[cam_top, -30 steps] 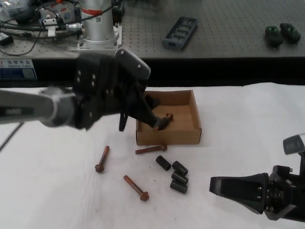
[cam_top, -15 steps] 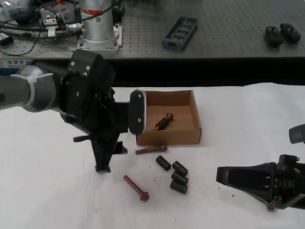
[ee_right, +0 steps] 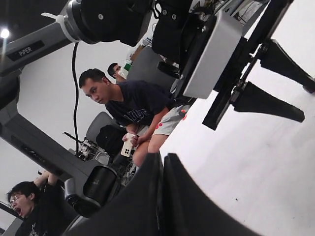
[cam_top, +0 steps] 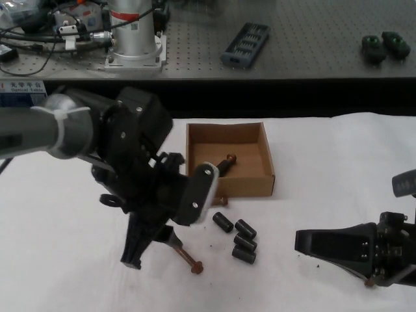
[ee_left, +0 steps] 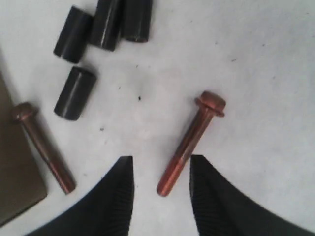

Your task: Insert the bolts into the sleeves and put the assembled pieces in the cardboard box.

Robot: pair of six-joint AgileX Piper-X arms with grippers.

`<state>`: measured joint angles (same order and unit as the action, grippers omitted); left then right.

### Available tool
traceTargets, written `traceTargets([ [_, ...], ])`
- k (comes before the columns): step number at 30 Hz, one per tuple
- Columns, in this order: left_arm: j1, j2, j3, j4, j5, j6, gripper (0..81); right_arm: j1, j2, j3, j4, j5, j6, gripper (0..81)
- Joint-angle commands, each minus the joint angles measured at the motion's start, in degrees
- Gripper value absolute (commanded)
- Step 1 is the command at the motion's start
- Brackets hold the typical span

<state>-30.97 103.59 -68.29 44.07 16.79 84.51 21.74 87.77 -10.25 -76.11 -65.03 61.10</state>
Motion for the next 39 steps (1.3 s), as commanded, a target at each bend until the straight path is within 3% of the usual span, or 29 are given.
traceTargets([
  [1,-0.5,0.1,-0.2,0.3,0.3,1.3,27.6,-0.4,-0.8,-0.5,-1.4,-0.5,0.7,4.3],
  [8,-1.8,3.5,-0.2,1.0,-7.3,6.6,27.6,-0.4,-0.8,-0.5,-1.5,-3.0,0.7,4.3],
  [33,-3.3,5.4,3.8,-1.2,-7.0,13.3,27.3,-0.4,-0.8,0.0,-2.9,-2.9,0.7,4.3],
  [39,-3.7,5.4,3.8,-0.7,-7.1,13.0,14.0,-0.4,-0.8,0.0,-2.7,-2.9,0.7,4.3],
])
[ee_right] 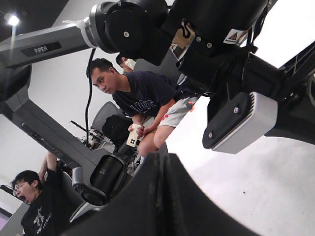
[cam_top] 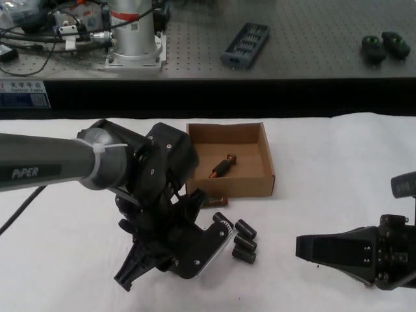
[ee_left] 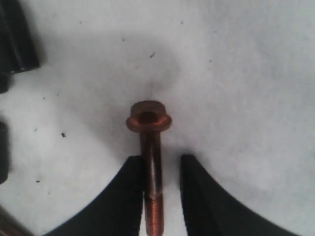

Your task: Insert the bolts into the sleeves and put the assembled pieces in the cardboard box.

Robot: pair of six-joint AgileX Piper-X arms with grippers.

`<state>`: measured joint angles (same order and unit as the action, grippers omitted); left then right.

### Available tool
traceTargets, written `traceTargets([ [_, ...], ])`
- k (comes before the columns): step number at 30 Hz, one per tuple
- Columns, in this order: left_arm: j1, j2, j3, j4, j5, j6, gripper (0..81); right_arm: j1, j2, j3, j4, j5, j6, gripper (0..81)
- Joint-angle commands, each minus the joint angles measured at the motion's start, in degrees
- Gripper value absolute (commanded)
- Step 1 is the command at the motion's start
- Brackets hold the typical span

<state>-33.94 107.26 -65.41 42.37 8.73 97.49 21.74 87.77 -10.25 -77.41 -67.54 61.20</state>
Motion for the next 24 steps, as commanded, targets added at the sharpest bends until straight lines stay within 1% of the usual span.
traceTargets([
  [1,-0.7,1.7,1.0,1.3,0.9,-0.2,13.1,-0.4,-0.8,0.0,-1.4,-0.4,0.6,4.3],
  [4,-0.7,1.7,1.0,1.4,0.9,-5.5,11.5,-0.4,-0.8,0.0,-1.4,-0.4,0.6,4.3],
  [6,-0.7,1.7,1.0,0.9,0.9,-13.0,11.4,-0.4,-0.8,0.0,-1.4,-0.4,0.6,4.3],
  [9,-0.7,1.7,1.0,-2.3,4.0,-28.5,11.4,-0.4,-0.8,0.0,-1.4,-0.4,0.6,4.3],
  [11,-0.7,1.6,1.0,-7.1,9.2,-39.0,11.4,-0.4,-0.8,0.0,-1.4,-0.4,0.6,4.3],
  [12,-0.7,1.4,0.7,-9.5,10.6,-43.9,11.4,-0.4,-0.8,0.0,-1.4,-0.4,0.6,4.3],
  [14,-0.7,1.4,0.2,-14.1,11.7,-54.9,11.4,-0.5,-0.8,0.0,-1.5,-0.4,0.6,4.3],
  [17,-0.2,0.7,0.1,-18.7,13.6,-67.4,11.4,-0.6,-0.8,0.0,-1.4,-0.4,1.0,4.3],
  [21,1.7,-1.5,0.2,-21.9,19.7,-81.3,11.4,-0.6,-0.8,-0.3,-1.4,-0.4,1.4,4.3],
  [22,2.1,-2.2,0.2,-22.8,19.8,-83.2,11.4,-0.6,-0.8,-0.5,-1.4,-0.4,1.6,4.3],
  [24,3.0,-3.7,0.2,-22.7,19.4,-83.4,11.4,-0.6,-0.8,-0.7,-1.4,-0.4,2.3,4.3],
])
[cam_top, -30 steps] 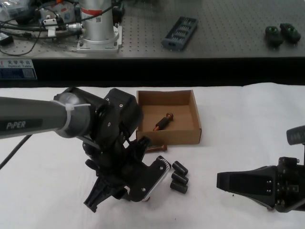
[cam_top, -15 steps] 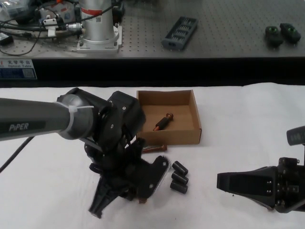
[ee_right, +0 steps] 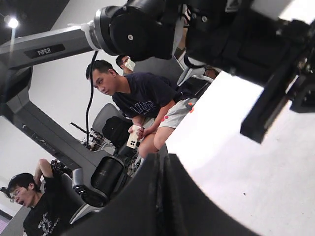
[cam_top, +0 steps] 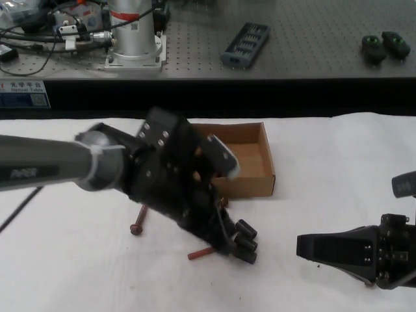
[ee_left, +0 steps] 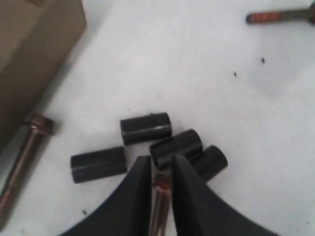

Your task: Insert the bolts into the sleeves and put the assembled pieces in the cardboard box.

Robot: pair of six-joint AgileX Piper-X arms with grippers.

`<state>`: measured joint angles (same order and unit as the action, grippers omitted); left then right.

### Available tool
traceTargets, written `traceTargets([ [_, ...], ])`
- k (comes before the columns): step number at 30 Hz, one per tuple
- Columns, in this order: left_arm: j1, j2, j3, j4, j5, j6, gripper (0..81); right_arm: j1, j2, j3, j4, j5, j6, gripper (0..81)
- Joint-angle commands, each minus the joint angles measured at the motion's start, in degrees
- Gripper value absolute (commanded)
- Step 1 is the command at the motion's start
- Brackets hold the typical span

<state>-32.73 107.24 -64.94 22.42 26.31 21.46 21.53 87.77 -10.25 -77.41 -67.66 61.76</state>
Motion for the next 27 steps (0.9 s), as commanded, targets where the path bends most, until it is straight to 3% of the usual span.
traceTargets([
  [1,2.1,-4.2,-0.3,-2.3,1.4,-6.8,11.4,-0.4,-0.8,-0.9,-1.4,-0.2,1.7,4.3],
  [8,1.6,-5.4,-0.3,5.0,-0.4,11.6,14.3,-0.4,-0.8,-1.2,-1.4,-0.2,1.7,4.3],
  [14,-0.5,-5.4,-0.3,8.2,-7.0,22.1,40.5,-0.4,-0.8,-1.2,-1.4,-0.2,1.7,4.3],
  [20,-3.1,-3.4,-0.3,9.3,-16.6,28.9,32.7,-0.4,-0.8,-1.2,-1.4,-0.2,1.7,4.3],
  [27,-4.5,0.9,-0.3,9.3,-19.7,30.5,32.6,-0.4,-0.8,-1.2,-1.4,-0.2,1.7,4.3],
])
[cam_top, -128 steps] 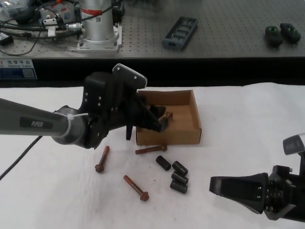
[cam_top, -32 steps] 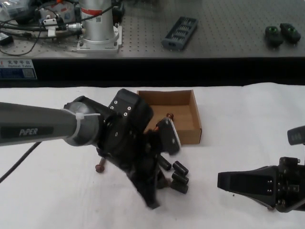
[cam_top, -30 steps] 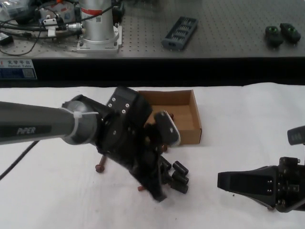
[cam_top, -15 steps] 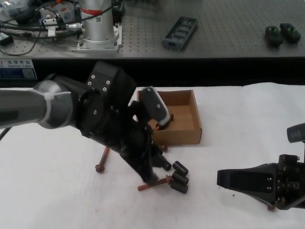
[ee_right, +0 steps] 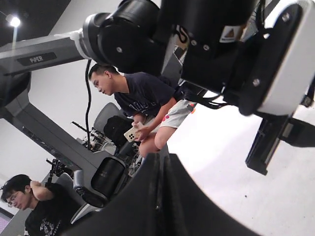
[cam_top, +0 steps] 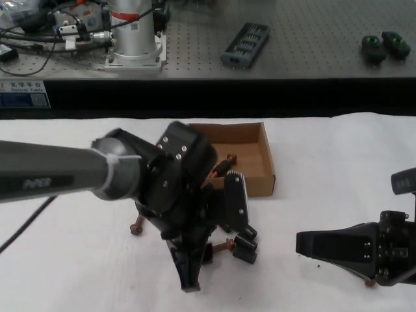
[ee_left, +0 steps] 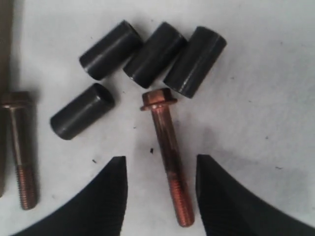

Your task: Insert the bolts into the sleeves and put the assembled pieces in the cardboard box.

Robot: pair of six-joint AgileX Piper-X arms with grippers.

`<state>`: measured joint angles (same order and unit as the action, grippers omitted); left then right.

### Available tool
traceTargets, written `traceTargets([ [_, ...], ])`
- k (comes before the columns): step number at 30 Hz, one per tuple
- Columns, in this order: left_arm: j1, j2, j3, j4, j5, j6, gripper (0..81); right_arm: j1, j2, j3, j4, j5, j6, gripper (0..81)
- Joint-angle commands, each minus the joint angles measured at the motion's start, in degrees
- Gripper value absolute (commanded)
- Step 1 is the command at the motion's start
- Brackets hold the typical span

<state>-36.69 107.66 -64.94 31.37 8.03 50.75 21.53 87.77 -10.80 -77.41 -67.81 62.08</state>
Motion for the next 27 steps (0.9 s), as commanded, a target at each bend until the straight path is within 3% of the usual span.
traceTargets([
  [1,-0.6,0.6,-0.3,0.3,-1.4,1.2,32.6,-0.4,-0.8,-0.6,-1.4,-0.1,1.4,4.3],
  [6,-0.7,1.5,-0.7,-0.3,-1.4,1.5,27.2,-0.4,-0.8,-0.4,-1.4,-0.1,1.4,4.3],
  [27,-2.6,4.6,-4.4,3.0,3.6,-3.4,27.2,-0.4,-0.8,-0.3,-1.4,-0.3,1.3,4.3],
])
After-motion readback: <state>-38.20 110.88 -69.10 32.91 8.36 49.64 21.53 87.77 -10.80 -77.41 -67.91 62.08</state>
